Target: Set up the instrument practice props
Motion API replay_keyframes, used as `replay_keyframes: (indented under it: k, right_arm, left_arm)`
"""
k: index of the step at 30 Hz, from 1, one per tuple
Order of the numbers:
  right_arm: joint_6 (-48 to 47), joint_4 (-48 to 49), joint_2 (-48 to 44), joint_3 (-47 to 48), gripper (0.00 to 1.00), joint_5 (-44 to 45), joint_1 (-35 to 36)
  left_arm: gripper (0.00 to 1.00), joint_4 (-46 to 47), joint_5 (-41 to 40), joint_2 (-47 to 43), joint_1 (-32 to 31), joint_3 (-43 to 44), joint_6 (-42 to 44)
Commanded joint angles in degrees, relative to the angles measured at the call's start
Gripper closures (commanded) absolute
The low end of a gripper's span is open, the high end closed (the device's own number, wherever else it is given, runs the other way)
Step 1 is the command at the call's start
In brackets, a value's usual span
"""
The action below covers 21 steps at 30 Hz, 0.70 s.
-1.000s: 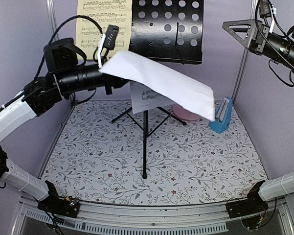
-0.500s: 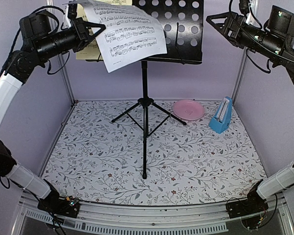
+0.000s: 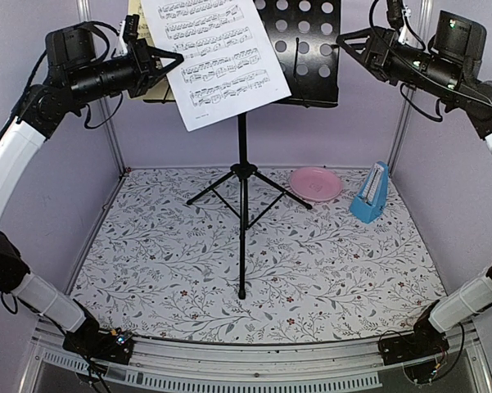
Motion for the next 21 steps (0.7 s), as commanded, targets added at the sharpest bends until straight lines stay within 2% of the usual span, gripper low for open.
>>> replay_keyframes:
  k: [1,6,12,21]
  right_arm:
    - [5.39,-0.29,2.41,0.64,0.56,5.22,3.31]
    - [8.47,1.12,3.97,1.03,0.55,7.71,5.30]
    - [13.08,1.69,6.45,1.95,0.54,6.86,5.41]
    - [14.98,3.80,9.18,2.99,0.60,6.24,6.52]
  left_arm:
    - [1.00,6.22,2.11,-1.48,-0.31,0.25,1.86]
    - [1.00,9.38,1.74,-1.53,-1.64,-0.59,4.86]
    - [1.00,6.53,-3.19,-0.34,-2.13,1.91,9.26]
    - [1.00,9.85,-4.39,-0.46,-4.06,-0.44,12.01]
